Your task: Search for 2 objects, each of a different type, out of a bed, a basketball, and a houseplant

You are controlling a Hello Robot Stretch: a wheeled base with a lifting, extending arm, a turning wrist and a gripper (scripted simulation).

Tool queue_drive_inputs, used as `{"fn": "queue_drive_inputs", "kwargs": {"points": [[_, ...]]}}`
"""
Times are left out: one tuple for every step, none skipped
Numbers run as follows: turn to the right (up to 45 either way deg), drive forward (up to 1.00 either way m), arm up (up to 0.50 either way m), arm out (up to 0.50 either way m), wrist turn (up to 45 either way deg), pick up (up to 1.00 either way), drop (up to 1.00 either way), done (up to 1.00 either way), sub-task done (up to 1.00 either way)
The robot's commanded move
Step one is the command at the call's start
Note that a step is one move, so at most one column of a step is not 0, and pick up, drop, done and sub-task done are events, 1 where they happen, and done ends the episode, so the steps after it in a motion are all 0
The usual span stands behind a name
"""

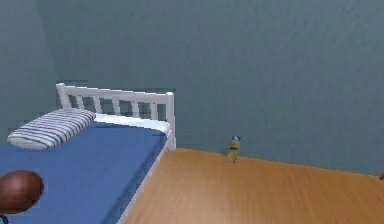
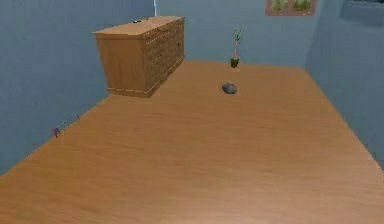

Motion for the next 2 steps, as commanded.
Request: {"fn": "queue_drive_inputs", "kwargs": {"points": [[-45.0, 0.00, 0.00, 0.00, 0.0, 0.00, 0.00, 0.00, 0.00], [0.0, 0.00, 0.00, 0.00, 0.0, 0.00, 0.00, 1.00, 0.00]]}}
